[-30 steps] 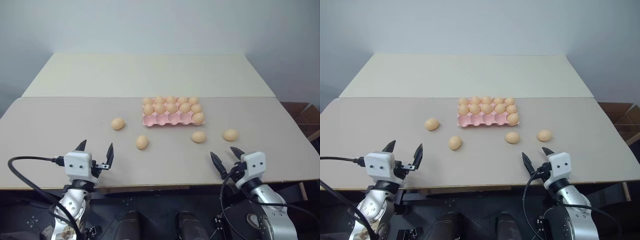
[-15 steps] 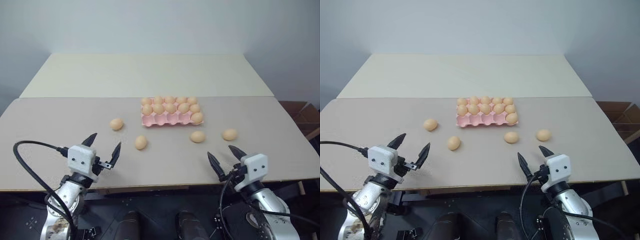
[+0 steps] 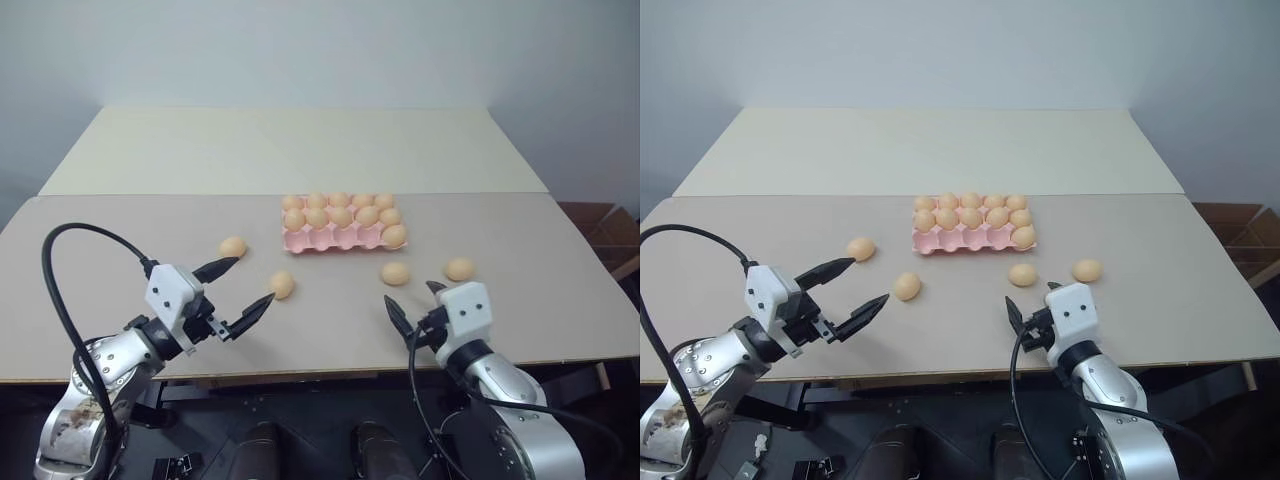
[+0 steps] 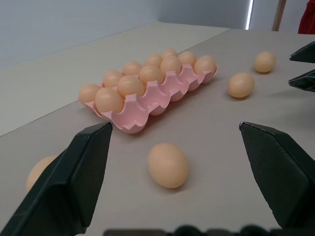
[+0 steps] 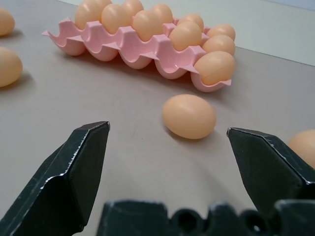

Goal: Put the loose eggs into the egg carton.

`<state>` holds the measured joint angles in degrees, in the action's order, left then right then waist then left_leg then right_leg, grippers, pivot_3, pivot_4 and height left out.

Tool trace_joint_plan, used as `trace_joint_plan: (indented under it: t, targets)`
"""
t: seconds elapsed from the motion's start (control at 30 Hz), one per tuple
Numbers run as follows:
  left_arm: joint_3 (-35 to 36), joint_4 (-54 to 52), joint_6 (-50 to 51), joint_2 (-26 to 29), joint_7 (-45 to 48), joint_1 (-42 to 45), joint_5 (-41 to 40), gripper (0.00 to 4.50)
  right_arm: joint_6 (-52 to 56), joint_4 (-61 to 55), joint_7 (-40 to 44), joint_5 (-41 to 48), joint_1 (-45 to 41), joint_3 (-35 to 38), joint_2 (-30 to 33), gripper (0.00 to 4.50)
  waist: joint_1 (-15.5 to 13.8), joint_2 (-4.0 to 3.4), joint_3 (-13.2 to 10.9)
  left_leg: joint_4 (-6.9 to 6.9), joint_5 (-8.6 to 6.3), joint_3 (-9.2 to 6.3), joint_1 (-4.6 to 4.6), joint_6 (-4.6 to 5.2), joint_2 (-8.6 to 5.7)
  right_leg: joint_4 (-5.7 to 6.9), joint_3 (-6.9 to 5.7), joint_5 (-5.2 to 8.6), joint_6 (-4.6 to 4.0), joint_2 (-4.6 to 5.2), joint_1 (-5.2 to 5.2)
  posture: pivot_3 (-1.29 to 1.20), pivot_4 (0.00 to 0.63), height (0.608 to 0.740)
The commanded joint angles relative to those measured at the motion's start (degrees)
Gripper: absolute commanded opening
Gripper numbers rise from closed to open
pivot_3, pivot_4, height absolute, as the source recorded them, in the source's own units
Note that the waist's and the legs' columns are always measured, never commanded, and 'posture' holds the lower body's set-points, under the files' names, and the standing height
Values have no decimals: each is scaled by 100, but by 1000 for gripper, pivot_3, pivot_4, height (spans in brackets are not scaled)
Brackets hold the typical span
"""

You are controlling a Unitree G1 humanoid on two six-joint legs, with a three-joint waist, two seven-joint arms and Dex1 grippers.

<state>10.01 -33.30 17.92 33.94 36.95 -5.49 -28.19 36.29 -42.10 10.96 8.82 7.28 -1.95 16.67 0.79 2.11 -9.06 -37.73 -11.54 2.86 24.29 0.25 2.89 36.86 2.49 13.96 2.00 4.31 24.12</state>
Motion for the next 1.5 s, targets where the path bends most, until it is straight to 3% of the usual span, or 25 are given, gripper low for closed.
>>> trace_joint_plan:
  t: [0.03, 0.43, 1.13, 1.33, 1.5]
  targets:
    - [-127, -189, 28, 56, 108, 97, -43, 4474, 386, -246, -39, -22, -273, 10, 88, 4500, 0, 0, 0, 0, 0, 0, 0, 0, -1, 0, 0, 0, 0, 0, 0, 0, 150, 740]
    - [-468, -133, -93, 0, 153, 263, 173, 4474, -1, 1009, 465, -491, -1121, -395, 717, 4500, 4, 0, 0, -1, 0, 0, 1, 1, -3, -2, 2, -7, 14, -2, -2, 0, 150, 740]
    - [-535, -75, -146, -81, 171, 323, 243, 4474, -412, 2850, 500, -1092, -2310, -570, 536, 4500, 4, 0, 0, 0, 0, -1, 3, 1, -3, -1, 4, -19, 36, -6, -3, 0, 150, 740]
    - [-564, -59, -137, -111, 144, 384, 279, 4500, -403, 2826, 506, -1084, -2355, -488, 520, 2650, 3, 0, 0, 0, 0, -1, 4, 1, -4, -1, 4, -19, 36, -6, -2, 0, 150, 740]
    - [-563, -54, -162, -146, 116, 381, 327, 4500, -263, 2482, 546, -979, -2387, -389, 490, 2600, 4, 0, 0, 0, 0, -1, 3, 1, -4, -1, 4, -19, 37, -7, -2, 0, 150, 740]
